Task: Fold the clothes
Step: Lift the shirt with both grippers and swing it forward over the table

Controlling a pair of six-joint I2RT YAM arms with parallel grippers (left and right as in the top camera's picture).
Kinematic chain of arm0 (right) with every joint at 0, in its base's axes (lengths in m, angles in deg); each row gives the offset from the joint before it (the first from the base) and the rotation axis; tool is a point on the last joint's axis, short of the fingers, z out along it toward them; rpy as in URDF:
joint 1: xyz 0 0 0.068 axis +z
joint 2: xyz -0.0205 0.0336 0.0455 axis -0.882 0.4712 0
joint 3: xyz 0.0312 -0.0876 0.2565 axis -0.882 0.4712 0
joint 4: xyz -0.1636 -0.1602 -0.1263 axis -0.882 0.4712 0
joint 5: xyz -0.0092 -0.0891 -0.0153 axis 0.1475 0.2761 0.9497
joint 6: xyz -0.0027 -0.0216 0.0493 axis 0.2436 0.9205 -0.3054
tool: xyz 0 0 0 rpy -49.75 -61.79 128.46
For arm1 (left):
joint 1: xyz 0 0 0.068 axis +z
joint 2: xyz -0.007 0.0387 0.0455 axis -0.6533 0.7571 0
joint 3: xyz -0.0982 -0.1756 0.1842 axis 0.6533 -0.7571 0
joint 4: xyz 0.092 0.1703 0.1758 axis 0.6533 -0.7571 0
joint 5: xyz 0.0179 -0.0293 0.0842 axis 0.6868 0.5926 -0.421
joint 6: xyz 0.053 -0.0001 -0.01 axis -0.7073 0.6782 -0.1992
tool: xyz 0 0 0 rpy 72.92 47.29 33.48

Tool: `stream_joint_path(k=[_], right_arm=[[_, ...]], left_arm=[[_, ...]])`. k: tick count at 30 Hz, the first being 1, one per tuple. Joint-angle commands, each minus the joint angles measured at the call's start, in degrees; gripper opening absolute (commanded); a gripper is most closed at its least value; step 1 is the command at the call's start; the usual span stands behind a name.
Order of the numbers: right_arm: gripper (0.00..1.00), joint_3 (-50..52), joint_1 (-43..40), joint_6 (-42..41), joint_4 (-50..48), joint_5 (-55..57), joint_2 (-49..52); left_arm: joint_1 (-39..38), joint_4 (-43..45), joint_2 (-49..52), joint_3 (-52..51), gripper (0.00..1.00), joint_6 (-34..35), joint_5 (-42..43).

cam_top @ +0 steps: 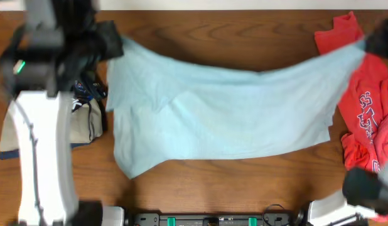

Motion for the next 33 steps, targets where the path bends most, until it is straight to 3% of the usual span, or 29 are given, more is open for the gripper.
stream_joint_path(k=[1,5,9,12,15,18,22,26,28,33], right_arm=[[0.01,-0.1,2.3,-1.7,-7.9,-1.7,5.7],[0.01,-0.1,2.7,-8.3,-25.7,-3.9,8.8],[0.01,-1.1,1.4,-15.4,-39.3,-3.8,8.0],[0.01,-2.9,-0.2,-17.3,-42.8,-3.8,6.9],[0.01,-4.0,-1.5,-16.7,-41.2,-3.8,5.9],[0.01,-4.0,-1.8,-13.6,-35.8,-3.8,5.6],[0.01,-3.1,-1.6,-7.8,-21.3,-1.9,5.6],[0.01,0.6,-0.6,-3.1,-8.9,3.0,5.9],[0.01,4.1,0.1,-1.8,-4.2,6.6,6.2],[0.01,17.1,0.4,-1.8,-0.4,9.3,6.2]], left_arm=[[0.5,8.9,5.9,0.0,0.06,-1.7,-0.8],[1.8,25.5,10.9,1.3,0.06,-1.1,-0.8],[4.5,40.2,11.2,4.3,0.06,7.2,-0.8],[7.5,45.8,11.2,10.1,0.06,13.9,0.3],[9.9,45.3,11.2,15.1,0.06,16.5,7.9],[11.2,38.4,10.6,16.9,0.06,16.4,15.3],[11.1,14.5,10.4,16.9,0.06,10.6,21.3],[8.9,-10.5,11.9,13.9,0.06,-1.8,19.4],[7.5,-18.3,12.8,10.5,0.06,-3.4,17.0],[3.7,-25.7,13.3,-4.8,0.06,-5.5,11.0]])
